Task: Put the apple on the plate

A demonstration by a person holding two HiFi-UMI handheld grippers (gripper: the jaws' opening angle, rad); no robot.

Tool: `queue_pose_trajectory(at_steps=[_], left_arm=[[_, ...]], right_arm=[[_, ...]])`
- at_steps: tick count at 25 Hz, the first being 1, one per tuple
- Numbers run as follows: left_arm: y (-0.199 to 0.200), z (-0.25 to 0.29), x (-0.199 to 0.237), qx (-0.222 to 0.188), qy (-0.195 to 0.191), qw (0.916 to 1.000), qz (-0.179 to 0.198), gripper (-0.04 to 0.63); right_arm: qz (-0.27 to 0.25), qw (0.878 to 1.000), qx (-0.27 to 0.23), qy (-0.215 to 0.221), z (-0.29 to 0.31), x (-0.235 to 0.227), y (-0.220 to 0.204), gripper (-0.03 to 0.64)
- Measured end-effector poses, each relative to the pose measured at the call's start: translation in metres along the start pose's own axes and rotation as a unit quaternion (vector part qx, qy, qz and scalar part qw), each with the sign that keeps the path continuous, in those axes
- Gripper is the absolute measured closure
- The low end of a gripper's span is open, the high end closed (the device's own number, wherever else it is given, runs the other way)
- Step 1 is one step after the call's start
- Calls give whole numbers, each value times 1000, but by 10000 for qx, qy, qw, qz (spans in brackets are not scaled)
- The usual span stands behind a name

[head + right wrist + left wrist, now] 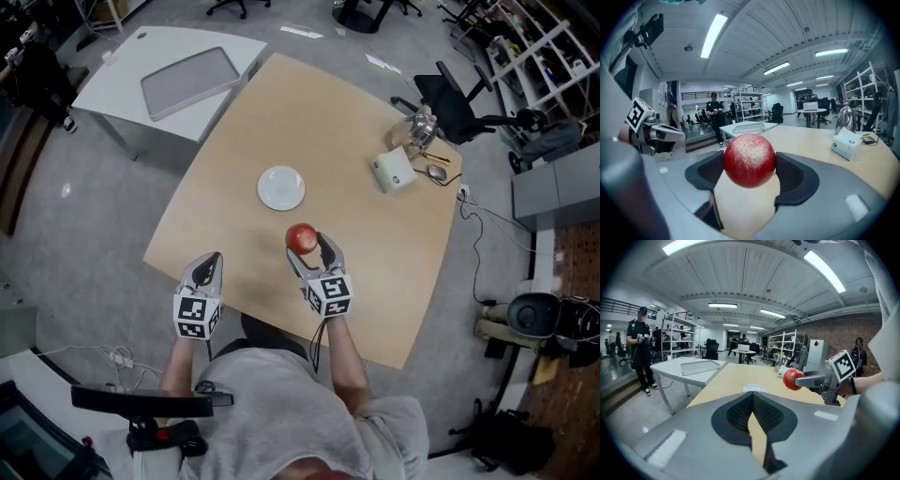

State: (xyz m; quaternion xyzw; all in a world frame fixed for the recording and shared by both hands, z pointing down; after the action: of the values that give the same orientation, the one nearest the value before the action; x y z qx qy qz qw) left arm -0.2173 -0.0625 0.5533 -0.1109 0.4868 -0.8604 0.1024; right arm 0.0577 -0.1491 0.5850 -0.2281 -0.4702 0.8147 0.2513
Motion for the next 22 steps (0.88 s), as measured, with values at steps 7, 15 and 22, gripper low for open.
queue_pose_trajectory(at_steps=[7,15,22], left_arm=[[4,23,17,111,-16,9999,-76,575],[1,42,27,306,-96,9993,-186,575],[-2,55,31,452,-133,9985,-268,575]], right_arm=[[-27,10000,86,23,36,-12,8,265],[-58,9998,207,-19,72,-28,12,265],[-93,9994,345,-14,102,-41,11,265]])
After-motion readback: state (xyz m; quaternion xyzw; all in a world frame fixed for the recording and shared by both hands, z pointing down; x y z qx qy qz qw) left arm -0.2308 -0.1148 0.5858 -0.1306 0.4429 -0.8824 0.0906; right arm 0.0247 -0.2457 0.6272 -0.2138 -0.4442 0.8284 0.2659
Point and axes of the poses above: the fingertips, and each gripper's own axes: z forward along the fingers, x to its left, y out of its top, the point moved 9 cm from there along -z, backward along the fingers, and after that the axes turned 6 degrees about x, right-handed, at the moved point
